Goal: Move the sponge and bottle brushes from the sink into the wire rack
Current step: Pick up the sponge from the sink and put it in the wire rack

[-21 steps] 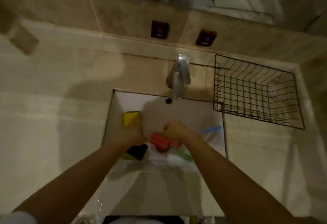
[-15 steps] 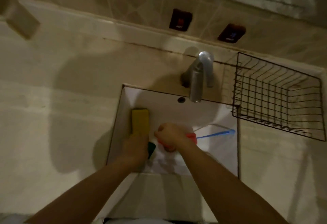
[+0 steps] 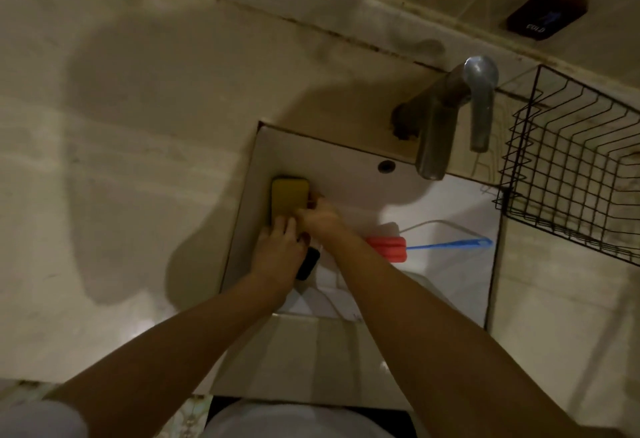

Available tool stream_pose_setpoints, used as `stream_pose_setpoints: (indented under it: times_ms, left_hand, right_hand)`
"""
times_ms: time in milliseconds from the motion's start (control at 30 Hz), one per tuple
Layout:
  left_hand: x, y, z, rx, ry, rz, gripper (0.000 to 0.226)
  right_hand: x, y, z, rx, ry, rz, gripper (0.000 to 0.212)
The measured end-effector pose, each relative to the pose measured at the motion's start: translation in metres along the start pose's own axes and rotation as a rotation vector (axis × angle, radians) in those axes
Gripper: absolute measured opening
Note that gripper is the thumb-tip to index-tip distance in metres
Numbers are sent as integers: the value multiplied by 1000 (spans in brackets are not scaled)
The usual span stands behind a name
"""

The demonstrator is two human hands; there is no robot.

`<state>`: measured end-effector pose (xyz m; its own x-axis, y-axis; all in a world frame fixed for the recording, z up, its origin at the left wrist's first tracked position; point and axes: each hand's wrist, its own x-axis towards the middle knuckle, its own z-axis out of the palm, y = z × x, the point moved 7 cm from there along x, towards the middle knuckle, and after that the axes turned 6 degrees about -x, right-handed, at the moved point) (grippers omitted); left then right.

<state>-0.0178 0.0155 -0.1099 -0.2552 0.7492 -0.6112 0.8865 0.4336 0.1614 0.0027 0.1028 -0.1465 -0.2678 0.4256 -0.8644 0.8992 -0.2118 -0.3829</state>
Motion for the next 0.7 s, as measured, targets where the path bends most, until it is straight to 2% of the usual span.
stream_pose_setpoints:
  times_ms: [200, 300, 367, 433, 533, 600, 700]
  left_hand:
    - [-16, 1, -8, -73, -53, 26, 61]
    - [-28, 3, -13, -162, -19, 10, 59]
    - [-32, 5, -18, -213, 20, -3, 57]
    - [-34, 7, -25, -242, 54, -34, 57]
    - [-40, 10, -37, -300, 93, -135, 58]
    - [-43, 19, -48, -330, 125, -178, 58]
    - [-46, 46, -70, -377, 188, -186, 56]
  right_hand:
    - [1, 2, 1, 25, -20, -34, 45]
    - [-10, 14, -16, 148, 18, -30, 55]
    - [-18, 23, -31, 276, 2, -45, 53]
    - [-27, 24, -53, 280, 37, -151, 43]
    - [-43, 28, -92, 119, 91, -271, 49]
    - [-57, 37, -114, 103, 51, -308, 50]
    - [-86, 54, -146, 196, -32, -382, 40]
